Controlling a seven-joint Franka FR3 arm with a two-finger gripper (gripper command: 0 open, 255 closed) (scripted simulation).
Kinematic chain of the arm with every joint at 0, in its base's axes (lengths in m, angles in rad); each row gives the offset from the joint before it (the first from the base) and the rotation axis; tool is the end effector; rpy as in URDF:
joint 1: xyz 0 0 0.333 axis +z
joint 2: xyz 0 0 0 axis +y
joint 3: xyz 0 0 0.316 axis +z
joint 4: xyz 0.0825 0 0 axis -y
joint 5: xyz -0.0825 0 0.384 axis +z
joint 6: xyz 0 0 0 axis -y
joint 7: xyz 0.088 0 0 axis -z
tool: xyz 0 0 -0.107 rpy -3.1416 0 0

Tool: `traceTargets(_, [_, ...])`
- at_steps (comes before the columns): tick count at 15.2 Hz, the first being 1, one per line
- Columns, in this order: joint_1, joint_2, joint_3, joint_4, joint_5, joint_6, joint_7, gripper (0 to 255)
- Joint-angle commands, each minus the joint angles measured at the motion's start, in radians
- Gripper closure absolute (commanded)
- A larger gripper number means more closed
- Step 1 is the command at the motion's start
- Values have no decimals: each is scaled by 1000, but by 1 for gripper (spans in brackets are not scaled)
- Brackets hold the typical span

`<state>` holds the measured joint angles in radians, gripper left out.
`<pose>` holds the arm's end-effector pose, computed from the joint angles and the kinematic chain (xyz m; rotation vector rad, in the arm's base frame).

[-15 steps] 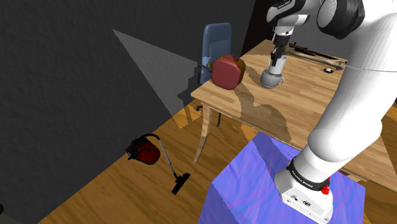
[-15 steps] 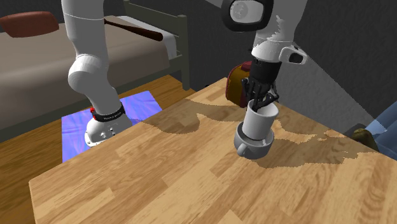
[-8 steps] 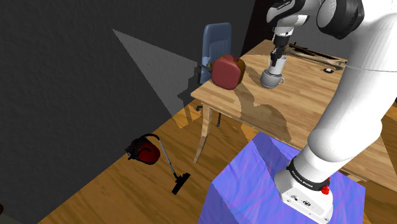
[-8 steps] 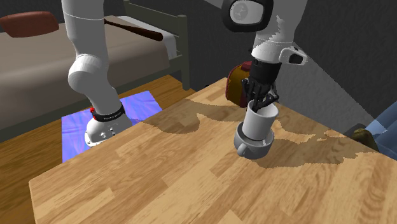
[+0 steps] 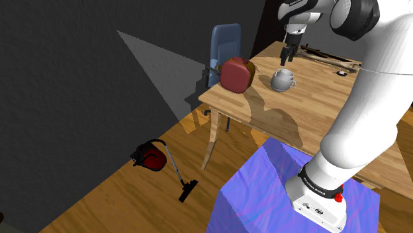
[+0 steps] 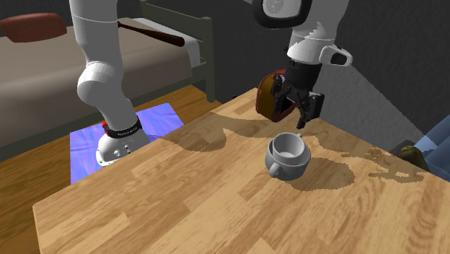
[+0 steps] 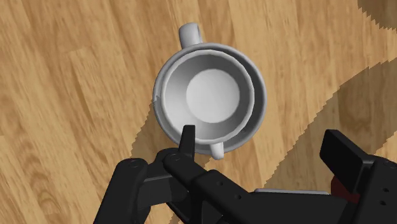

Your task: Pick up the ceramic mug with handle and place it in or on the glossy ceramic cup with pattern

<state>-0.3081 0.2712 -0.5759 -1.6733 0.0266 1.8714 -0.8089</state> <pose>0.4217 -0.4641 0.4636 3.0766 -0.1058 -0.1700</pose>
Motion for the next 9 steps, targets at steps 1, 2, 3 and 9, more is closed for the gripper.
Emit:
traceTargets(1, [1, -8, -1, 51, -4, -58, 1, 0])
traceTargets(2, [1, -8, -2, 76, -5, -84, 2, 0])
traceTargets(3, [1, -8, -2, 76, -5, -84, 2, 0])
traceTargets(9, [1, -8, -2, 76, -5, -84, 2, 0])
